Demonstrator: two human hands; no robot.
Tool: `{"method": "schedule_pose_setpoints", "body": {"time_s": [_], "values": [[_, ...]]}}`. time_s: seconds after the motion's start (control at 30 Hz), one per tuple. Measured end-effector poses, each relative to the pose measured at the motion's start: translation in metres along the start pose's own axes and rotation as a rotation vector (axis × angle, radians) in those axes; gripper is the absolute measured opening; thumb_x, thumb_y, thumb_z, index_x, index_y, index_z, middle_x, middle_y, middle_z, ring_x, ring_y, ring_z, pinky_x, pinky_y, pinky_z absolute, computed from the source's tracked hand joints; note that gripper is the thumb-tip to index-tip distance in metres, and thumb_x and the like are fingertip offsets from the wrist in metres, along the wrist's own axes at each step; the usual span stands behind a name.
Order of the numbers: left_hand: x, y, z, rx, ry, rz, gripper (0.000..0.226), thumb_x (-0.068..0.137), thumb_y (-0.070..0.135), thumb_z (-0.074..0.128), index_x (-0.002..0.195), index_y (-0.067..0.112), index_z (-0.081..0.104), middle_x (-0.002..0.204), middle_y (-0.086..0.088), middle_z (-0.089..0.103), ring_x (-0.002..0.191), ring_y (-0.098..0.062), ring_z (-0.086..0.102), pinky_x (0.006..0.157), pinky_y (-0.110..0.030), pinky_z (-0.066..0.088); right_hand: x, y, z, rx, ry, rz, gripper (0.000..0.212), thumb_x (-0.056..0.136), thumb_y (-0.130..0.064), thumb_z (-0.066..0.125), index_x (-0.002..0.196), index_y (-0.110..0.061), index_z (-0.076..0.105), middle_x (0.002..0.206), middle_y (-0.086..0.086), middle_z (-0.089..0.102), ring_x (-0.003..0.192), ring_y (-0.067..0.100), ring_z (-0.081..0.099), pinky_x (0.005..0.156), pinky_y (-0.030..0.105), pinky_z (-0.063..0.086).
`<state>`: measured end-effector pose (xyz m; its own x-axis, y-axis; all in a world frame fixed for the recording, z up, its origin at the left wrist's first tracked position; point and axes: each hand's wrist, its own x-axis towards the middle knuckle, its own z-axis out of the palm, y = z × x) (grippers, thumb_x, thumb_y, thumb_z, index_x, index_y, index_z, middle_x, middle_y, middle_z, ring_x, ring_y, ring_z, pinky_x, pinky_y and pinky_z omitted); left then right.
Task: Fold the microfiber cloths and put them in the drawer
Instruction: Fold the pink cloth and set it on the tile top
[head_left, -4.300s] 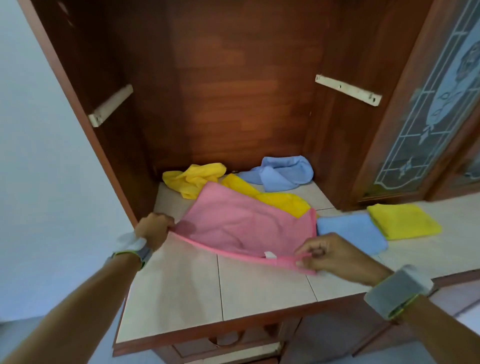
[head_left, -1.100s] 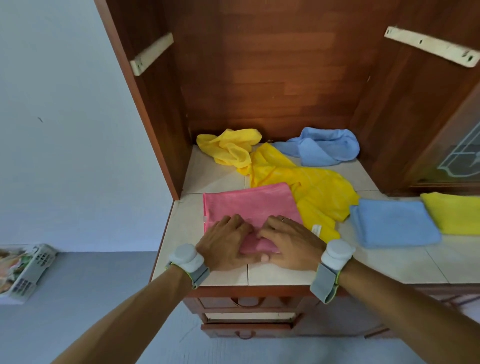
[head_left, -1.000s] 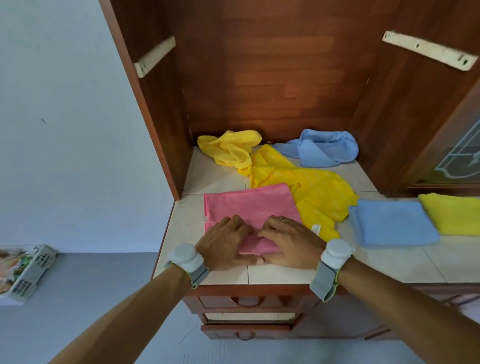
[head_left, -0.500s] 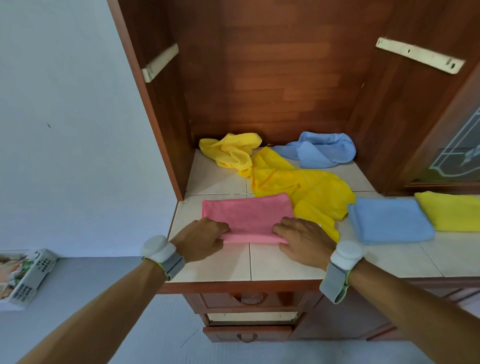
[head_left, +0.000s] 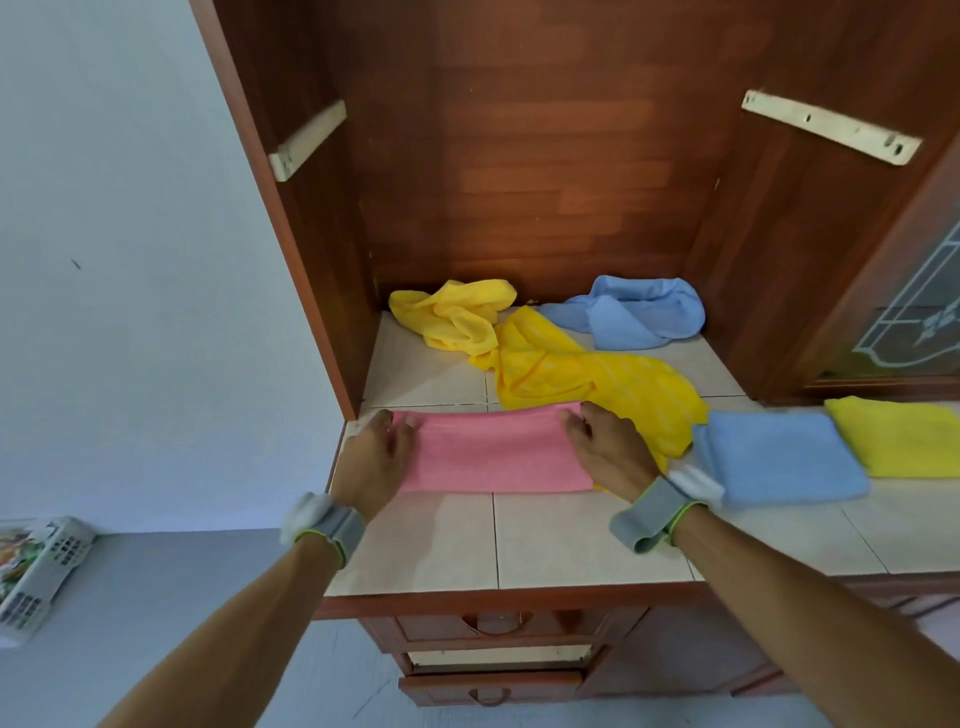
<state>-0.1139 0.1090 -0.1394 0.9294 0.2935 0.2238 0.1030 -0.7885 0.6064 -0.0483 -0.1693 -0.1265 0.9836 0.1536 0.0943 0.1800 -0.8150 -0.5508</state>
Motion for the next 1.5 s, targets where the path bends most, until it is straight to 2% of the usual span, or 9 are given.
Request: {"method": "schedule_pose_setpoints", "body": {"time_s": [0.13, 0.43, 0.6, 0.7, 0.8, 0.97, 1.1, 1.23, 1.5], "values": [[-0.006, 0.008, 0.014, 0.297, 0.036, -0.061, 0.037, 0.102, 0.048, 0.028, 0.100, 0.017, 0.048, 0.080, -0.010, 0.062, 0.074, -0.035, 0.060, 0.063, -0.034, 0.038, -0.002, 0.000, 0.022, -0.241, -0.010, 0.065, 0.039, 0.101, -0.046, 0.031, 0.115, -0.015, 0.050, 0.111, 0.021, 0.065, 0.106, 0.040, 0.059, 0.081, 0.041, 0.045], [0.012, 0.012, 0.025, 0.490, -0.047, -0.108, 0.038, 0.102, 0.045, 0.026, 0.103, 0.014, 0.048, 0.067, 0.000, 0.052, 0.058, -0.023, 0.049, 0.057, -0.032, 0.039, -0.003, -0.003, 0.034, -0.435, 0.049, 0.089, 0.040, 0.101, -0.043, 0.035, 0.131, -0.017, 0.040, 0.107, 0.014, 0.069, 0.101, 0.034, 0.065, 0.075, 0.035, 0.048], [0.008, 0.002, 0.025, 0.482, -0.131, -0.064, 0.068, 0.085, 0.079, 0.030, 0.112, 0.020, 0.049, 0.100, -0.004, 0.062, 0.083, -0.025, 0.061, 0.070, -0.034, 0.052, 0.003, 0.007, 0.022, -0.291, 0.022, -0.044, 0.037, 0.099, -0.040, 0.039, 0.126, -0.016, 0.042, 0.103, 0.016, 0.067, 0.095, 0.038, 0.064, 0.067, 0.037, 0.043], [0.012, -0.004, 0.026, 0.478, -0.171, -0.048, 0.068, 0.084, 0.076, 0.041, 0.115, 0.017, 0.051, 0.113, -0.007, 0.055, 0.098, -0.025, 0.055, 0.080, -0.037, 0.051, 0.007, 0.023, 0.009, -0.171, 0.081, -0.193, 0.028, 0.096, -0.022, 0.044, 0.124, -0.022, 0.048, 0.100, 0.010, 0.064, 0.090, 0.035, 0.062, 0.070, 0.040, 0.047], [0.019, 0.000, 0.025, 0.320, -0.143, -0.070, 0.049, 0.090, 0.062, 0.050, 0.105, 0.016, 0.045, 0.107, -0.008, 0.061, 0.085, -0.024, 0.054, 0.074, -0.035, 0.047, 0.014, 0.044, -0.003, -0.104, 0.039, -0.237, 0.042, 0.089, -0.007, 0.048, 0.127, -0.024, 0.053, 0.108, 0.006, 0.063, 0.098, 0.031, 0.061, 0.082, 0.041, 0.050], [0.033, -0.007, 0.020, 0.235, -0.022, -0.147, 0.045, 0.088, 0.054, 0.060, 0.107, 0.018, 0.039, 0.106, -0.011, 0.063, 0.087, -0.034, 0.060, 0.071, -0.039, 0.047, 0.034, 0.071, -0.018, -0.379, -0.139, -0.214, 0.053, 0.089, -0.049, 0.045, 0.133, -0.021, 0.056, 0.127, 0.011, 0.057, 0.114, 0.034, 0.055, 0.101, 0.038, 0.040], [0.024, 0.005, 0.022, 0.443, 0.057, 0.072, 0.075, 0.081, 0.061, 0.061, 0.138, 0.017, 0.039, 0.128, -0.015, 0.047, 0.112, -0.038, 0.051, 0.089, -0.048, 0.048, 0.053, 0.072, -0.025, -0.491, -0.105, -0.131, 0.035, 0.098, -0.042, 0.045, 0.124, -0.021, 0.056, 0.116, 0.014, 0.058, 0.106, 0.037, 0.056, 0.088, 0.039, 0.048], [-0.003, 0.037, 0.043, 0.504, -0.116, 0.369, 0.086, 0.081, 0.082, 0.034, 0.151, 0.032, 0.026, 0.155, -0.014, 0.030, 0.141, -0.038, 0.030, 0.112, -0.058, 0.028, 0.076, 0.063, -0.036, -0.210, 0.062, 0.085, 0.031, 0.100, -0.030, 0.043, 0.122, -0.010, 0.051, 0.116, 0.021, 0.061, 0.109, 0.042, 0.056, 0.082, 0.044, 0.045], [0.017, 0.030, 0.069, 0.549, -0.368, 0.402, 0.066, 0.093, 0.073, 0.014, 0.152, 0.044, 0.009, 0.163, -0.015, 0.008, 0.149, -0.038, 0.012, 0.117, -0.064, 0.012, 0.121, 0.039, -0.085, 0.287, 0.260, 0.186, 0.025, 0.100, -0.031, 0.042, 0.105, -0.009, 0.053, 0.103, 0.023, 0.061, 0.099, 0.044, 0.059, 0.086, 0.055, 0.049]]}}
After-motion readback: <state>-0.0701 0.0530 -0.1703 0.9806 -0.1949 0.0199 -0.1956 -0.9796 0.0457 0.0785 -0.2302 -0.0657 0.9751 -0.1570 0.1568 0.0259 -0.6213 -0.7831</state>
